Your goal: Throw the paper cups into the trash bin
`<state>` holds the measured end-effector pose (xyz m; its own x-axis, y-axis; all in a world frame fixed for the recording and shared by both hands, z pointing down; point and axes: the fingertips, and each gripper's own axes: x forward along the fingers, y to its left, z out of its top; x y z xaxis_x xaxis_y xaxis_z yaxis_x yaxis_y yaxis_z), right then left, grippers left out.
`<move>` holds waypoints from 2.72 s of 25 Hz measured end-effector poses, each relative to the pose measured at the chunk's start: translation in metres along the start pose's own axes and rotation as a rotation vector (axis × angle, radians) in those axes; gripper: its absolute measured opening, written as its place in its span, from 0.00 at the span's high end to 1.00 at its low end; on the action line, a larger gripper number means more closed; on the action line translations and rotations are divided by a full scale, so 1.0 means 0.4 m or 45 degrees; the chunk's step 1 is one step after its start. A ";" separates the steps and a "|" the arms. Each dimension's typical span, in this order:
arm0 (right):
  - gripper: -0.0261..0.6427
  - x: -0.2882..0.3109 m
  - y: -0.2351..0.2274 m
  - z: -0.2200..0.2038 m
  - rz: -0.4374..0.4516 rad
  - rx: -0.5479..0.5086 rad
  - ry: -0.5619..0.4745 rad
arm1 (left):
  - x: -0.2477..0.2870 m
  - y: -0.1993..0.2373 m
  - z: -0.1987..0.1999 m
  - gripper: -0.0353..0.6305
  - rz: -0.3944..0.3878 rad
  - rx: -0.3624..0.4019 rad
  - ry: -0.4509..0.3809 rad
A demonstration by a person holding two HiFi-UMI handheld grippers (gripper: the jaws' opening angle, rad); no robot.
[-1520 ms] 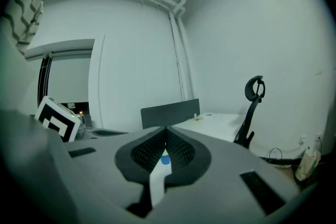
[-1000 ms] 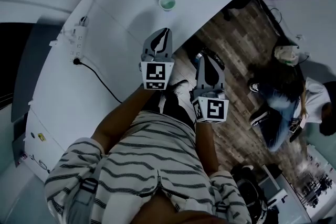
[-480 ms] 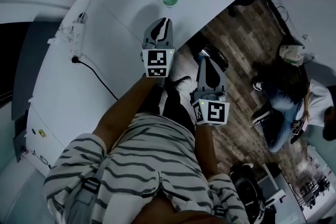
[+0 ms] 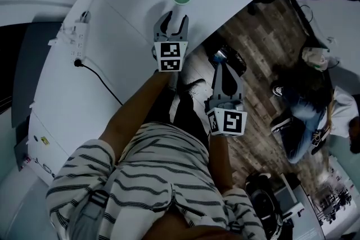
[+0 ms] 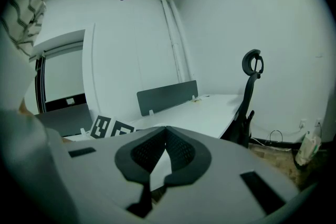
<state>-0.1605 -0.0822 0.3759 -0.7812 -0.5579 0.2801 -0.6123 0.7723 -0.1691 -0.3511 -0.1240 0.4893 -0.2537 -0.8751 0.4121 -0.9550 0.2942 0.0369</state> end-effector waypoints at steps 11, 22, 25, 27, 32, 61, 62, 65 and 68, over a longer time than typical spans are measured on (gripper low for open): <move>0.94 0.006 -0.005 -0.041 -0.019 0.005 0.035 | 0.109 0.047 -0.038 0.51 0.061 0.008 0.051; 0.94 0.008 -0.020 -0.069 -0.046 0.023 0.062 | 0.196 0.074 -0.069 0.47 0.064 -0.016 0.111; 0.94 0.005 -0.022 -0.077 -0.058 0.026 0.074 | 0.208 0.079 -0.079 0.47 0.063 -0.024 0.123; 0.94 0.007 -0.023 -0.080 -0.061 0.027 0.078 | 0.218 0.080 -0.081 0.47 0.059 -0.017 0.124; 0.94 0.007 -0.027 -0.087 -0.070 0.026 0.090 | 0.233 0.088 -0.076 0.47 0.071 -0.004 0.102; 0.94 -0.101 -0.089 -0.060 -0.233 0.082 -0.004 | 0.125 -0.017 0.056 0.54 -0.021 0.011 -0.013; 0.94 -0.108 -0.092 -0.055 -0.237 0.086 -0.011 | 0.116 -0.025 0.063 0.54 -0.027 0.011 -0.018; 0.94 -0.124 -0.094 -0.037 -0.233 0.094 -0.034 | 0.088 -0.050 0.086 0.54 -0.052 0.011 -0.032; 0.94 -0.140 -0.095 -0.018 -0.244 0.088 -0.049 | 0.053 -0.070 0.118 0.54 -0.075 0.009 -0.052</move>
<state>-0.0925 -0.0782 0.3736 -0.6528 -0.7049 0.2775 -0.7561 0.6289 -0.1811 -0.3370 -0.1691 0.4540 -0.2028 -0.9059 0.3717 -0.9696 0.2389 0.0533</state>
